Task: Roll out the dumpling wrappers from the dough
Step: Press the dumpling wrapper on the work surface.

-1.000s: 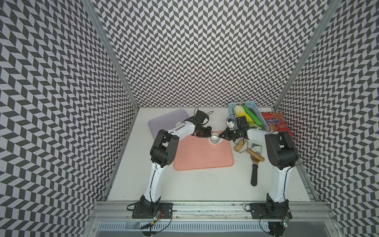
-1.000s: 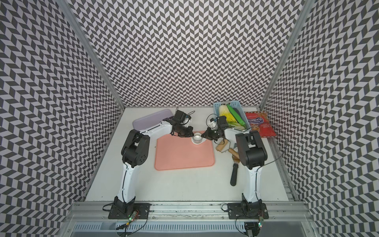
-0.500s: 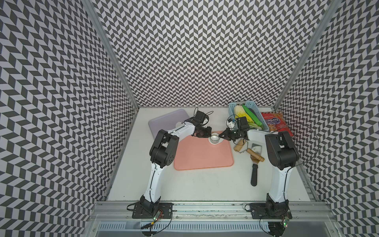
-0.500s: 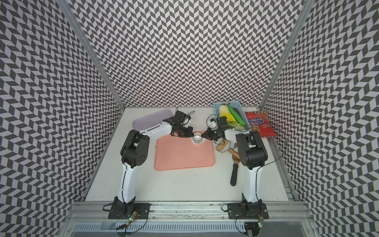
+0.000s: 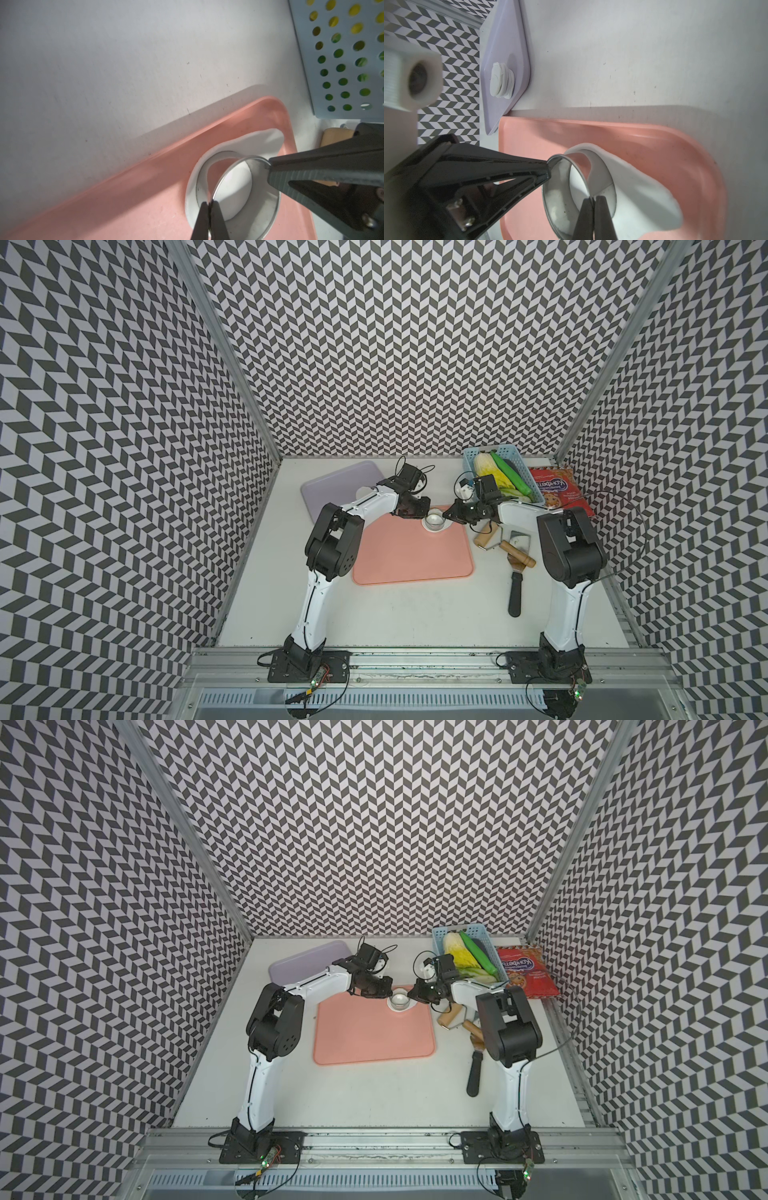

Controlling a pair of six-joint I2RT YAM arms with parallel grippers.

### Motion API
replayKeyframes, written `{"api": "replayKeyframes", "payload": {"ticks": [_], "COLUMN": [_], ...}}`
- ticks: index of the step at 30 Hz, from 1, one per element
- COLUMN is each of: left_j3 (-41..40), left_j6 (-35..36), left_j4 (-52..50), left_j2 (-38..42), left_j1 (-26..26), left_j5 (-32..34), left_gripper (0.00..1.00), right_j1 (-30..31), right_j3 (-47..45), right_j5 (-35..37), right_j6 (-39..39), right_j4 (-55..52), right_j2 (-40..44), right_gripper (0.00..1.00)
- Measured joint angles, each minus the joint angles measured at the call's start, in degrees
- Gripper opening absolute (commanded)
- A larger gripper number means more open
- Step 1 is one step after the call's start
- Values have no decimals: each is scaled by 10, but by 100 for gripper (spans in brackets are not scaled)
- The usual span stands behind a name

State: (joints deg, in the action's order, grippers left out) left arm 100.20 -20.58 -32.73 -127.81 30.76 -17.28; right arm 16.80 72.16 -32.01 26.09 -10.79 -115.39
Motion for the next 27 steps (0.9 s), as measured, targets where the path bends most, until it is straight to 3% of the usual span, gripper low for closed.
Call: {"api": "replayKeyframes", "payload": {"ticks": [27], "left_j3": [-117], "left_j6": [-11], "left_j4": [-24], "left_j2": [94], "left_j1": [3], "left_j5": [-5], "left_gripper": [0], "right_j1": [52], "right_j3": [-62], "right_j5": [-2], "right_j6": [25], "right_j4": [-12], "right_j2": [58], "right_gripper": [0]}}
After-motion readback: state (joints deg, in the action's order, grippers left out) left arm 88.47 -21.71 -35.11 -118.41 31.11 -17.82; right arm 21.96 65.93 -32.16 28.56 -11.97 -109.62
